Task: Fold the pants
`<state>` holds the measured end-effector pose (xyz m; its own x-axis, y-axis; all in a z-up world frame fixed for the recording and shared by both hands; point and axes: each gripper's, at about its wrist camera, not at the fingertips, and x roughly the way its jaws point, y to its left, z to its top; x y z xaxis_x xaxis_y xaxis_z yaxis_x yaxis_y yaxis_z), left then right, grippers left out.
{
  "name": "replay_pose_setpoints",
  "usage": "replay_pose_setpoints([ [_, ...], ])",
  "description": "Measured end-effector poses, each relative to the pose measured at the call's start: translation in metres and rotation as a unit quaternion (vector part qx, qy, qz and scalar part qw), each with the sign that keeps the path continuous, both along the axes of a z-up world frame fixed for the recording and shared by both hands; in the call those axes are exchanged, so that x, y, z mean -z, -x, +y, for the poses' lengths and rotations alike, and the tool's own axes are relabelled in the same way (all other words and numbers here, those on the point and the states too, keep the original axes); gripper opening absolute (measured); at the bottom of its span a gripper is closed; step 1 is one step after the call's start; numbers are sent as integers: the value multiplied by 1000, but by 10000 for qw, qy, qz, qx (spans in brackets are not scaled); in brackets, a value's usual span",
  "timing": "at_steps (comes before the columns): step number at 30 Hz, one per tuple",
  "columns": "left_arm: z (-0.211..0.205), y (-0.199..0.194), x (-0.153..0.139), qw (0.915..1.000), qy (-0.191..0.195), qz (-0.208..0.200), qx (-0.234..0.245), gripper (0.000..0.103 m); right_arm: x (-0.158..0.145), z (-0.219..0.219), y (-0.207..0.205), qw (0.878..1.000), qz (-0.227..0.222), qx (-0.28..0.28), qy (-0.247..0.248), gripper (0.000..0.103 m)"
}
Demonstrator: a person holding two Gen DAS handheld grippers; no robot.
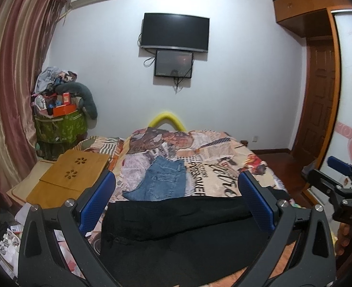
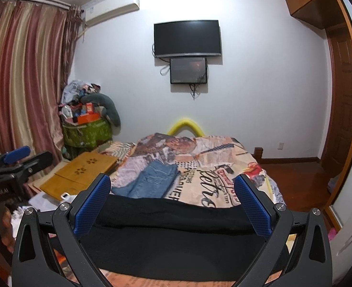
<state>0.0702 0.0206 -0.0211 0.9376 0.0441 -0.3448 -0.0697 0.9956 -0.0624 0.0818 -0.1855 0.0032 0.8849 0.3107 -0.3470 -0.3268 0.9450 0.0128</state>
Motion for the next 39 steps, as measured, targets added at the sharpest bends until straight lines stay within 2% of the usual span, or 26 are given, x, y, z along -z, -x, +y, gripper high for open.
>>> replay_pose_setpoints([
  [3,8,-28,10,9996,-113,216,-129,103,8,0,-17,9998,110,41,153,102],
  [9,35,-84,33,9976,-70,665,-191,103,25,-2,-48,9987,284,-4,421,102],
  [18,91,-179,85,9854,-201,1600,-539,103,62,-11,-115,9930,976,-149,654,102],
  [21,114,-207,107,9782,-163,1962,-664,102,77,-10,-141,9864,1355,-231,898,102],
  [23,132,-224,127,9714,-42,2268,-704,93,88,-10,-153,9825,1523,-261,1039,102],
  [27,161,-253,165,9560,298,2834,-704,85,110,-10,-178,9753,1819,-414,1184,102],
  [29,170,-264,183,9483,346,3067,-747,78,119,-9,-191,9715,1981,-503,1202,102],
  [36,186,-289,238,9244,437,3700,-815,74,155,-9,-237,9574,2481,-705,1302,100],
  [39,192,-296,262,9097,585,4049,-718,65,169,-6,-253,9510,2590,-847,1461,99],
])
